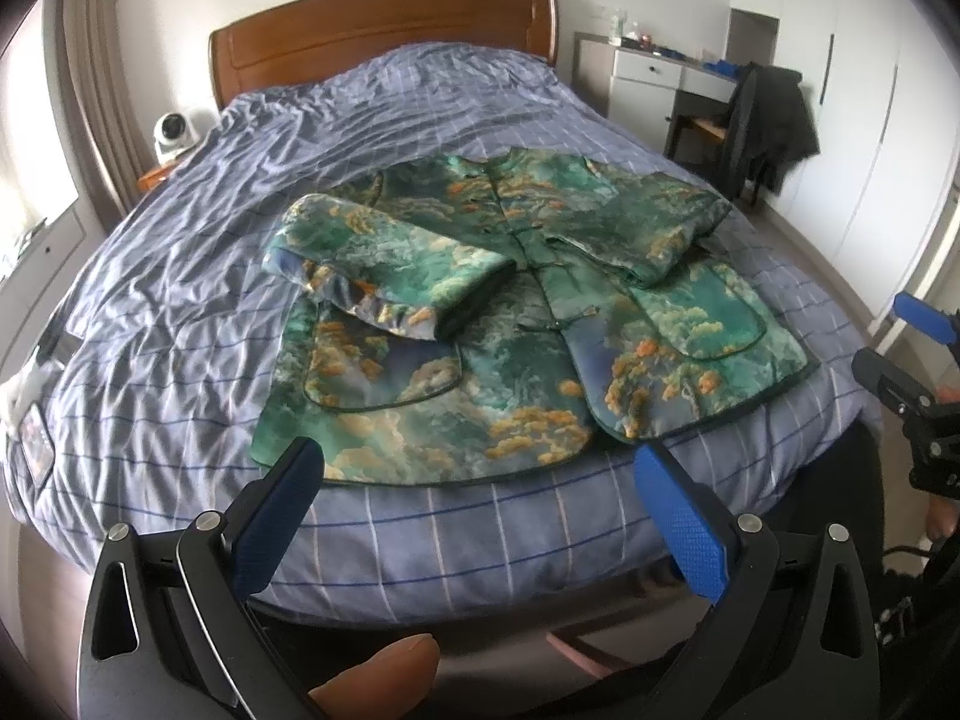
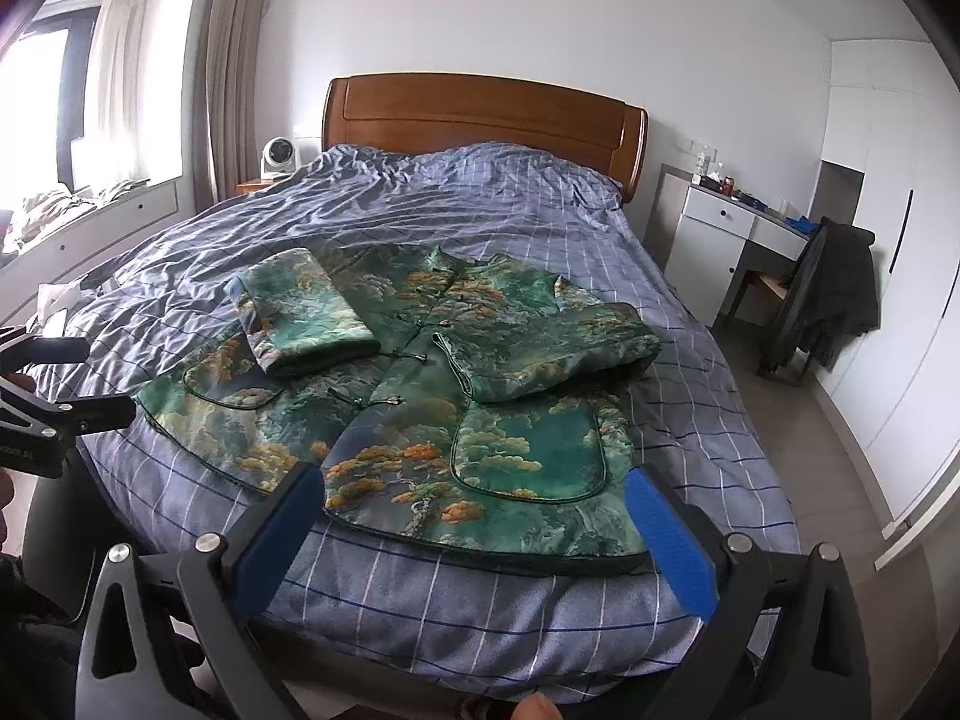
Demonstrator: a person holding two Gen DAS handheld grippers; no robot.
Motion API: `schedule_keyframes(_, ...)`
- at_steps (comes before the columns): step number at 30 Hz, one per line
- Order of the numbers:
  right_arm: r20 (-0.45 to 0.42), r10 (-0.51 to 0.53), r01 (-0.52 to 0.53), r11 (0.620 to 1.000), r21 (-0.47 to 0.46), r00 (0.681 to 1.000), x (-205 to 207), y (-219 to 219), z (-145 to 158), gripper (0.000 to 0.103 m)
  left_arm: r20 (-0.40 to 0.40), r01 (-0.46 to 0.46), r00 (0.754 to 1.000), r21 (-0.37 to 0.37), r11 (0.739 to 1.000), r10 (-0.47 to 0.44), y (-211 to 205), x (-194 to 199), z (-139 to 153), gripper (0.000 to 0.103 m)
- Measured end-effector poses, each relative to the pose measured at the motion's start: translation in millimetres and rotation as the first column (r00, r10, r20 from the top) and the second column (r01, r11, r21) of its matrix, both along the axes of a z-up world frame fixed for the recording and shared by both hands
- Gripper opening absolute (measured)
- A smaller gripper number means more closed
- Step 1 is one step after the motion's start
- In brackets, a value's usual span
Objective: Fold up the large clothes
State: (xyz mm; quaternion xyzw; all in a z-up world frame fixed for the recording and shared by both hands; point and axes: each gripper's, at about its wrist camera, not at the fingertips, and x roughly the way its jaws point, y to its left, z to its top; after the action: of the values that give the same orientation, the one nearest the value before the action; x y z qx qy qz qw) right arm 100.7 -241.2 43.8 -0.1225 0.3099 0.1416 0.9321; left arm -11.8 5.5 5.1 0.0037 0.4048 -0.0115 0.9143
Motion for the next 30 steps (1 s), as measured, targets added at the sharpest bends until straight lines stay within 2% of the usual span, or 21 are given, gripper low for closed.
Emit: schedule_keyframes(30,-0.025,-0.003,0.004,1.000,0.019,1.000,-2.7,-2.5,-7.7,0.102,0.009,-0.016,1.000,-0.024,1.000,0.016,8.4,-1.9,-1.5,0.103)
